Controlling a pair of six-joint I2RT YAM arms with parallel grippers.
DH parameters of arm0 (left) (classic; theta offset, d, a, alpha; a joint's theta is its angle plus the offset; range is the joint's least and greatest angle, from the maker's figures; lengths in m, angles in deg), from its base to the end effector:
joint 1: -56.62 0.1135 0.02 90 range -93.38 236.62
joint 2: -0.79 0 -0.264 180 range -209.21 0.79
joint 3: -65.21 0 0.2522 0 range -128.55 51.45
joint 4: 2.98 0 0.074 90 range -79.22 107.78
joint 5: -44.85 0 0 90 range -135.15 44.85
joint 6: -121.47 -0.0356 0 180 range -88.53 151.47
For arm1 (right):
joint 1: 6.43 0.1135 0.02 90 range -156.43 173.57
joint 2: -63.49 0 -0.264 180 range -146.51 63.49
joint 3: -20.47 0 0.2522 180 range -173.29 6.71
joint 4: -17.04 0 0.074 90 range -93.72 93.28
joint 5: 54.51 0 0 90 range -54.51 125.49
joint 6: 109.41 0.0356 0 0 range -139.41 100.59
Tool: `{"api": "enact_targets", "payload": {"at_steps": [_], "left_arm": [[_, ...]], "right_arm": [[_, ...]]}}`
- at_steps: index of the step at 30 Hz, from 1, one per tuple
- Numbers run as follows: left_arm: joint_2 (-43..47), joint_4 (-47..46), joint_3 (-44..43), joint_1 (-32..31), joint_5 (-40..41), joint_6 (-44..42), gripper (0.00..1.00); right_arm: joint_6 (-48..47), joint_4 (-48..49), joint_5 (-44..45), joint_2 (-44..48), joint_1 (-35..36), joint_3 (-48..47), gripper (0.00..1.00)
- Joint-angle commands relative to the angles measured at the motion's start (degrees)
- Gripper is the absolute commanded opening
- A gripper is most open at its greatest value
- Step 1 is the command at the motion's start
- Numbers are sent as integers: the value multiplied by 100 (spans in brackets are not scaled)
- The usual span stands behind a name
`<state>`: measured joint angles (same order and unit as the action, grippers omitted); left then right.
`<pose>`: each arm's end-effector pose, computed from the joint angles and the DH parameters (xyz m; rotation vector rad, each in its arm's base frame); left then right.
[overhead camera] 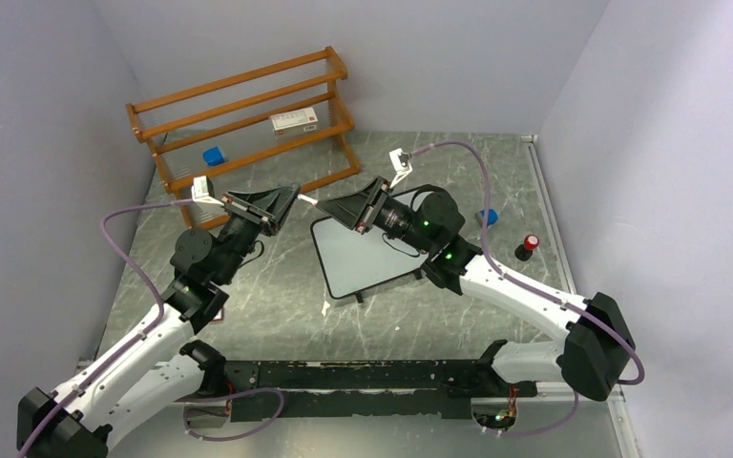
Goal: Write a sentence on the whiteboard
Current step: Open the whiteboard marker at the center of the board.
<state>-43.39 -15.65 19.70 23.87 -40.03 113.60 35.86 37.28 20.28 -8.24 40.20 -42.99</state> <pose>0.1607 -0.0996 0.3298 -0.7153 1.3473 -1.6062 0.1943 0.2193 0.3504 -0.1392 1.5786 1.6303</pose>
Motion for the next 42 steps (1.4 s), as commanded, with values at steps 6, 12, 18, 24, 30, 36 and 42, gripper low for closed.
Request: {"api": "enact_targets", "payload": {"at_steps": [6, 12, 18, 24, 30, 36, 42], "left_arm": [[-61, -151, 1, -40, 97, -85, 5], [-129, -103, -124, -45, 14, -211, 5], [-93, -90, -122, -47, 55, -230, 5], [-90, -74, -69, -47, 55, -179, 5], [5, -42, 73, -44, 152, -60, 5], [113, 65, 170, -45, 261, 26, 5], [180, -29, 362, -47, 296, 175, 5]], "right_arm": [[-8, 54, -61, -47, 65, -135, 29], [-56, -64, -109, -128, 80, -238, 29], [-34, 53, -60, -133, 99, -176, 28], [-27, 141, 41, -71, 100, -79, 22], [-50, 252, 122, 18, 100, 71, 14], [-143, 320, 207, 152, 98, 216, 3], [-223, 304, 326, 299, 100, 377, 0]]}}
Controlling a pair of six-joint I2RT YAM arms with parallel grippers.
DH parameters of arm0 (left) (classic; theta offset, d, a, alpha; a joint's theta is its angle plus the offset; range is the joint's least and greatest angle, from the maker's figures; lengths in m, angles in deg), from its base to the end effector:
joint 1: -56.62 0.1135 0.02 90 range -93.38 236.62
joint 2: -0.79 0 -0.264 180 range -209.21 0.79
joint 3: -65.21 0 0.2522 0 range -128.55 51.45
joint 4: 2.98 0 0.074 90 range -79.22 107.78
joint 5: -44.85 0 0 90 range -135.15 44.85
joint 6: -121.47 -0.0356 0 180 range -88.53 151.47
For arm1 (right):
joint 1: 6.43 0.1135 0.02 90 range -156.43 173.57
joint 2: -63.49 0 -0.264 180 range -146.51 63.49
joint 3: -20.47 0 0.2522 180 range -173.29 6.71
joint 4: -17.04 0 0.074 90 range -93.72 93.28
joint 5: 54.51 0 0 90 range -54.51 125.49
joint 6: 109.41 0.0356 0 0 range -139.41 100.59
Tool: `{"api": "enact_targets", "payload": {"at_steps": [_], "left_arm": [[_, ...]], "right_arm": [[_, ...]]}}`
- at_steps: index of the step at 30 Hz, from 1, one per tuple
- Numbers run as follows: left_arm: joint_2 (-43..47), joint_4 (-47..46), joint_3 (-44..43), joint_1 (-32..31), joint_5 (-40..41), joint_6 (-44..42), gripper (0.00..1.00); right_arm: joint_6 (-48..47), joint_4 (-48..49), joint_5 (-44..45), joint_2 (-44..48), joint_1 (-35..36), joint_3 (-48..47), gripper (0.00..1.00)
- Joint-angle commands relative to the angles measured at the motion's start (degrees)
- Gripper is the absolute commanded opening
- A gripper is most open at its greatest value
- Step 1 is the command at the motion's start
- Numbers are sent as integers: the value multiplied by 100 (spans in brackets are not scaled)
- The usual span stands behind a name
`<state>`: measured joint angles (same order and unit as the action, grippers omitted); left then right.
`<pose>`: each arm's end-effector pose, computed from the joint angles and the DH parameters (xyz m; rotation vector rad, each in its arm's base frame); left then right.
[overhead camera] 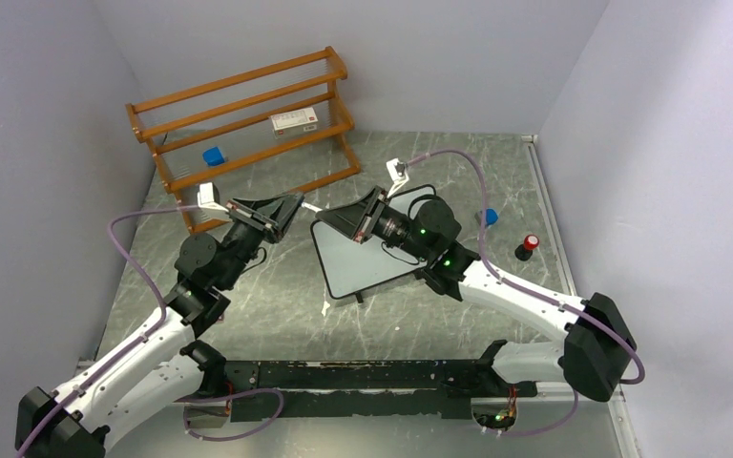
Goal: Write a sentence on the whiteboard
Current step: Open the whiteboard marker at the center of the board.
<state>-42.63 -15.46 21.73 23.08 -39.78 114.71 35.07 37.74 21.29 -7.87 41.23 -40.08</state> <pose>0.1579 -0.1007 0.3190 -0.7369 1.3745 -1.6150 0.1890 0.2204 0.3350 -0.1418 1.6153 1.6097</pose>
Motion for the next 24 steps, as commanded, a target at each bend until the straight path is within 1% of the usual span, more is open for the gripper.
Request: {"api": "enact_targets", "payload": {"at_steps": [1, 5, 9, 15, 19, 21, 24], "left_arm": [[128, -81, 211, 32, 316, 95, 5], [288, -218, 453, 36, 632, 298, 5], [352, -386, 589, 32, 1004, 427, 5], [410, -470, 628, 32, 1439, 185, 5], [514, -515, 816, 39, 1691, 224, 5], [491, -550, 856, 45, 1735, 179, 5], [466, -324, 822, 43, 1625, -100, 5]], "right_arm": [[-160, 252, 239, 289, -3, 109, 0], [-291, 158, 210, 432, -2, 192, 0], [-506, -35, -31, 543, -11, 243, 0], [-742, -383, -195, 920, -64, 558, 0], [-763, -539, -176, 1287, -198, 841, 0], [-766, -587, -225, 1413, -300, 937, 0], [-960, -804, -372, 1525, -400, 908, 0]]}}
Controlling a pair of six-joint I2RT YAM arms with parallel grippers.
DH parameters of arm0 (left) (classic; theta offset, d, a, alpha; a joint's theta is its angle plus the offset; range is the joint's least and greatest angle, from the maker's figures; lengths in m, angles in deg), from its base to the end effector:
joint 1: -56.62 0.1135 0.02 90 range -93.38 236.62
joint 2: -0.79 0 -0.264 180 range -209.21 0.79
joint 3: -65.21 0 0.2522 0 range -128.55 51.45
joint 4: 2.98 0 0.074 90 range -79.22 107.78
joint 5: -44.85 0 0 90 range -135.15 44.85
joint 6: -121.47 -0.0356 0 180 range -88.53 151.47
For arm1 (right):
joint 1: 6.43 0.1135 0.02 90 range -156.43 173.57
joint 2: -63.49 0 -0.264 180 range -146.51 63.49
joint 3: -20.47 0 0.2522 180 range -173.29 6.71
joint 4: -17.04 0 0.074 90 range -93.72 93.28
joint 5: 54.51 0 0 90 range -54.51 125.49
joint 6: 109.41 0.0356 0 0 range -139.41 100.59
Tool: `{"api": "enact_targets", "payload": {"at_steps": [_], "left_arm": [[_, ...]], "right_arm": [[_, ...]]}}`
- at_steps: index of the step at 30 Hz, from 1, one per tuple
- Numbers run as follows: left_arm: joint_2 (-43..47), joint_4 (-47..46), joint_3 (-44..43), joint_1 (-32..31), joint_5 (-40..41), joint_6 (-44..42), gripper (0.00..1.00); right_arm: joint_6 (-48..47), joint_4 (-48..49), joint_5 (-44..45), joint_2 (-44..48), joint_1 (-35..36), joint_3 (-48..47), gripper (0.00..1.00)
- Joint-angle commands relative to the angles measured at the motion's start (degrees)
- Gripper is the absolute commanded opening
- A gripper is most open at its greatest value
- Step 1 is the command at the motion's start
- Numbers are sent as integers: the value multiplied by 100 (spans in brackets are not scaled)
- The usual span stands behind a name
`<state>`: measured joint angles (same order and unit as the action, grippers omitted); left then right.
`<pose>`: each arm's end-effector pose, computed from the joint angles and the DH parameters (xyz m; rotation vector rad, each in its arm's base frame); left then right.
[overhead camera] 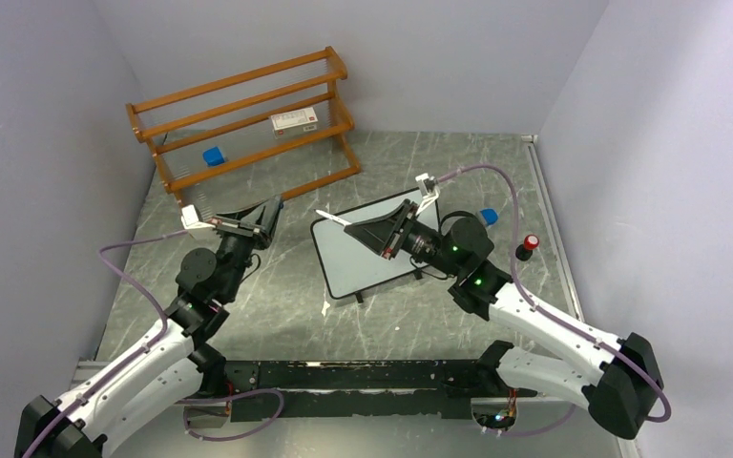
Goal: Write a sentence on the whiteboard
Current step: Open the whiteboard marker at the center of the board, then place the pen cap at the center of the board.
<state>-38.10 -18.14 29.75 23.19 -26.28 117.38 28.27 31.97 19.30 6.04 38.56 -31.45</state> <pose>0.1496 -0.0850 0.2861 -0.9517 1.2276 -1.4866 0.1597 0.1737 0.3294 -0.2277 1.5852 1.5023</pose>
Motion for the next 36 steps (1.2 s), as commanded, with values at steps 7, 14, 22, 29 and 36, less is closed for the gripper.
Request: {"api": "enact_targets", "payload": {"at_steps": [7, 14, 22, 29, 36], "left_arm": [[45, 2117, -573, 46, 37, -1982, 5], [-403, 4291, -1578, 52, 106, -3635, 5], [-1423, 5540, -2309, 88, -50, -4803, 5], [-2236, 5927, -2472, 466, -617, -5355, 5], [-3028, 5810, -2328, 1082, -1307, -5913, 5]], "right_arm": [[-1261, -1457, -91, 536, -359, -322, 0], [-2487, -2829, 261, 681, -375, -965, 0], [-3175, -3665, 672, 784, -382, -1315, 0], [-3260, -3758, 818, 867, -378, -1269, 0], [-3343, -3809, 810, 832, -385, -1291, 0]]}}
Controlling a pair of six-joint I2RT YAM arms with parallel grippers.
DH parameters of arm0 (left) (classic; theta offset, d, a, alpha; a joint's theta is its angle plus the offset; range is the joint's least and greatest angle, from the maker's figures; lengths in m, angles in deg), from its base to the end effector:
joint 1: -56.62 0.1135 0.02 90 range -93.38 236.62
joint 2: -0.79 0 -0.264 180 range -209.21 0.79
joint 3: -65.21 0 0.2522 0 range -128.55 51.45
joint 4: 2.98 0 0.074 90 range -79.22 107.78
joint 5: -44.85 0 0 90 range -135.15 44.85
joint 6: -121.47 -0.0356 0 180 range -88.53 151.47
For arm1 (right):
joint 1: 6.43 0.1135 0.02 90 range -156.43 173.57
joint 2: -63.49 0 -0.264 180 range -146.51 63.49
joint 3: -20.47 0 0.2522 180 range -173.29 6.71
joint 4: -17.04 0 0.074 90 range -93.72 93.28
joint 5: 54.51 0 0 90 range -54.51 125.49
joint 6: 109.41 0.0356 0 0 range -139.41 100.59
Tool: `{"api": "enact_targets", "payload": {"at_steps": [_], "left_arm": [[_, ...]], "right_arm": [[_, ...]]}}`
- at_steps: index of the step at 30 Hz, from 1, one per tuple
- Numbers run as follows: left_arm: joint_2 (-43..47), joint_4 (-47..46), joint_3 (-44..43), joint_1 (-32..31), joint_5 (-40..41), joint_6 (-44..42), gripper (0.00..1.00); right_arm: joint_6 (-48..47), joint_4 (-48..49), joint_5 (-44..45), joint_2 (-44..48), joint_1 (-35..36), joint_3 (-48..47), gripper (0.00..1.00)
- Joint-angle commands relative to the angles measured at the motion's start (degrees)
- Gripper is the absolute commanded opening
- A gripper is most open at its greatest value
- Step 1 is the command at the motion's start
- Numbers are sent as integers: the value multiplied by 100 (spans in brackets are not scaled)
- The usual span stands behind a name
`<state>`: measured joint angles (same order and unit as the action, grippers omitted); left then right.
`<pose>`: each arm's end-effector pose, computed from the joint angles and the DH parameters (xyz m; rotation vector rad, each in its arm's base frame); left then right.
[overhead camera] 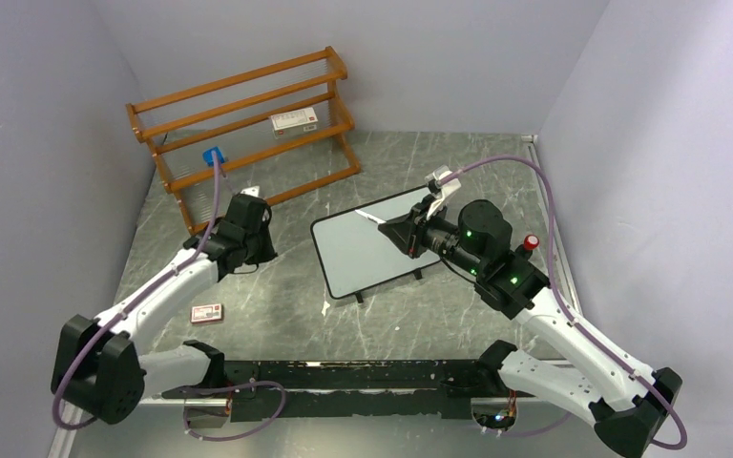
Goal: Write a sentence on the whiteboard
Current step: Place the pen cap at the center of the board.
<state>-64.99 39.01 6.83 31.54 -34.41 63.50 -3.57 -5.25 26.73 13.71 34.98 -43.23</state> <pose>0.2136 -0.0926 0.2390 -0.2311 2.4144 -0.2286 0.1482 0.1379 0.3599 -0.5117 1.7199 0.8612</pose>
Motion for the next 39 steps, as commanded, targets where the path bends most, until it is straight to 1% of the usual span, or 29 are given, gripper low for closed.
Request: {"api": "enact_targets", "payload": {"at_steps": [1, 3, 6, 12, 15, 17, 18, 20, 25, 29, 32, 33, 37, 39], "left_arm": [[-491, 87, -30, 313, -561, -599, 7], [-832, 62, -55, 405, -695, -769, 10], [-1431, 109, -178, 460, -826, -948, 12], [-2036, 16, -238, 469, -953, -1079, 15], [-2196, 33, -249, 464, -910, -1133, 20], [-2200, 25, -241, 467, -880, -1131, 27], [-2177, 31, -232, 469, -862, -1129, 34], [-2117, 50, -235, 468, -815, -1131, 42], [-1824, 115, -240, 469, -699, -1190, 55], [-1396, 140, -274, 466, -707, -1285, 66], [-879, 86, -299, 463, -743, -1483, 82], [-725, 51, -316, 461, -756, -1587, 86], [-9, -67, -395, 460, -868, -2042, 95], [360, -212, -407, 460, -971, -2203, 96]], "right_arm": [[-163, -85, 60, 65, -27, -111, 0], [-164, -78, 58, 56, -23, -98, 0], [-161, -67, 55, 29, -25, -70, 0], [-172, -75, 67, -8, -25, -67, 0], [-239, -96, 67, -63, -19, -86, 0], [-278, -109, 68, -104, -19, -103, 0], [-299, -117, 67, -129, -23, -111, 0], [-340, -154, 45, -179, -19, -145, 0], [-383, -272, -1, -307, -25, -254, 0], [-356, -327, -26, -322, -21, -313, 0], [-314, -390, -68, -339, -21, -370, 0], [-305, -406, -96, -339, -19, -388, 0], [-257, -447, -193, -376, -17, -454, 0], [-265, -509, -207, -427, -11, -515, 0]]}}
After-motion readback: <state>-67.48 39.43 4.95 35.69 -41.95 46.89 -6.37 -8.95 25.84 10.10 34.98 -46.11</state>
